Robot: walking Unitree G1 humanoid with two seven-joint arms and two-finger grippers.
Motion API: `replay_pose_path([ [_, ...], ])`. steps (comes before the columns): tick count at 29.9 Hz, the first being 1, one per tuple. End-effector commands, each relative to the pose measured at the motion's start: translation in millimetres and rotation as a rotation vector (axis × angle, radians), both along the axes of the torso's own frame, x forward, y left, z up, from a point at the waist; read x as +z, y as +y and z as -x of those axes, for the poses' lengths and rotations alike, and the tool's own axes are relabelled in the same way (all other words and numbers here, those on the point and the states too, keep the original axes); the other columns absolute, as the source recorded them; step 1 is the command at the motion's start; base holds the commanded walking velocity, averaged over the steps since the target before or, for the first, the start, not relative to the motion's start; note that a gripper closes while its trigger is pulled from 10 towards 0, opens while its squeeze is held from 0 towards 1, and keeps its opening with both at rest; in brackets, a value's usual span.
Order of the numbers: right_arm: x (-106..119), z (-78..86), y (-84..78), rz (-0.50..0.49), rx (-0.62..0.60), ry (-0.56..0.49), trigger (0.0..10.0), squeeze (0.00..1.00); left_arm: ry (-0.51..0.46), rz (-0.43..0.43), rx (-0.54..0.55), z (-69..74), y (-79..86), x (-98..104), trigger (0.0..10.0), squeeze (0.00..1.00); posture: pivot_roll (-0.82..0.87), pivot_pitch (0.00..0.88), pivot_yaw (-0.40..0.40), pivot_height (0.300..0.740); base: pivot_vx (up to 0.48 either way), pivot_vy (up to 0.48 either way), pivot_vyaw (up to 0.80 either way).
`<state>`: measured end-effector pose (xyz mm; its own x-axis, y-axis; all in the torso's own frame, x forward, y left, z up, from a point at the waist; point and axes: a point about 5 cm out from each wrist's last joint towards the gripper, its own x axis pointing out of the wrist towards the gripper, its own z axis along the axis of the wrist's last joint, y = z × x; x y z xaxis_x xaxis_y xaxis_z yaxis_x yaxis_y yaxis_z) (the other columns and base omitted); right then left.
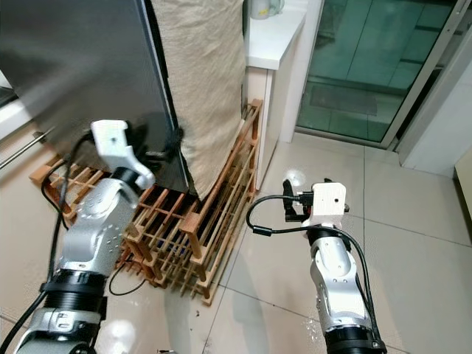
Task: Restocking fridge
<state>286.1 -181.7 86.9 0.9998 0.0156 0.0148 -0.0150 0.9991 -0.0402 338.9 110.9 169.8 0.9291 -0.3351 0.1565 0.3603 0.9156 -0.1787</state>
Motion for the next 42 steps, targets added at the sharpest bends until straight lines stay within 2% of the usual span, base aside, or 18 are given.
replay_pose_path([
  [1,8.3,-2.7,3.1,0.000,0.012,-0.029,10.0,0.00,-0.001,-0.017,-0.011,-1.9,-1.1,1.7,10.0,0.00,-0.12,0.000,0.068,0.740,0.000,0.000,0.00],
  [5,8.2,-1.6,2.8,-0.004,0.004,-0.032,10.0,0.00,-0.021,-0.048,-0.049,-3.7,-9.2,5.9,10.0,0.00,-0.13,0.000,0.077,0.740,0.000,0.000,0.00],
  [11,9.3,-1.8,3.9,-0.004,0.010,-0.035,10.0,0.00,-0.021,-0.071,-0.022,-13.0,-8.8,9.7,10.0,0.00,-0.13,0.000,0.074,0.740,0.000,0.000,0.00],
  [20,9.4,-1.7,5.1,-0.003,0.016,-0.031,10.0,0.00,-0.028,-0.059,-0.021,-23.8,-12.7,18.6,10.0,0.00,-0.13,0.000,0.070,0.740,0.000,0.000,0.00],
  [23,9.5,-1.6,4.9,-0.002,0.017,-0.031,10.0,0.00,-0.003,-0.058,0.008,-28.2,-13.8,17.0,10.0,0.00,-0.13,0.000,0.069,0.740,0.000,0.000,0.00],
  [27,9.4,-1.8,5.8,0.000,0.020,-0.030,10.0,0.00,0.064,-0.035,0.064,-32.1,-15.8,5.1,10.0,0.00,-0.14,0.000,0.074,0.740,0.000,0.000,0.00],
  [32,10.6,-1.8,6.9,-0.001,0.021,-0.032,10.0,0.00,0.059,-0.022,0.052,-33.7,-24.7,7.8,10.0,0.00,-0.14,0.000,0.072,0.740,0.000,0.000,0.00],
  [34,10.1,-2.0,8.8,-0.002,0.029,-0.029,10.0,0.00,0.034,-0.010,0.026,-36.1,-36.0,15.5,10.0,0.00,-0.13,0.000,0.069,0.740,0.000,0.000,0.00],
  [35,10.1,-2.0,8.8,-0.002,0.029,-0.029,10.0,0.00,0.034,-0.010,0.026,-36.1,-36.0,15.5,10.0,0.00,-0.13,0.000,0.069,0.740,0.000,0.000,0.00],
  [37,10.6,-3.2,10.8,-0.002,0.038,-0.030,10.0,0.00,0.008,0.002,-0.004,-39.0,-49.8,25.9,10.0,0.00,-0.13,0.000,0.069,0.740,0.000,0.000,0.00],
  [38,10.6,-3.2,10.8,-0.002,0.038,-0.030,10.0,0.00,0.008,0.002,-0.004,-39.0,-49.8,25.9,10.0,0.00,-0.13,0.000,0.069,0.740,0.000,0.000,0.00],
  [39,11.7,-4.6,12.0,-0.002,0.043,-0.033,10.0,0.00,-0.004,0.004,-0.036,-40.2,-61.0,32.2,10.0,0.00,-0.13,0.000,0.070,0.740,0.000,0.000,0.00],
  [40,11.7,-4.6,12.0,-0.002,0.043,-0.033,10.0,0.00,-0.004,0.004,-0.036,-40.2,-61.0,32.2,10.0,0.00,-0.13,0.000,0.070,0.740,0.000,0.000,0.00],
  [42,13.4,-6.2,12.2,-0.001,0.043,-0.038,10.0,0.00,-0.010,-0.002,-0.080,-41.1,-74.2,36.9,10.0,0.00,-0.14,0.000,0.075,0.740,0.000,0.000,0.00],
])
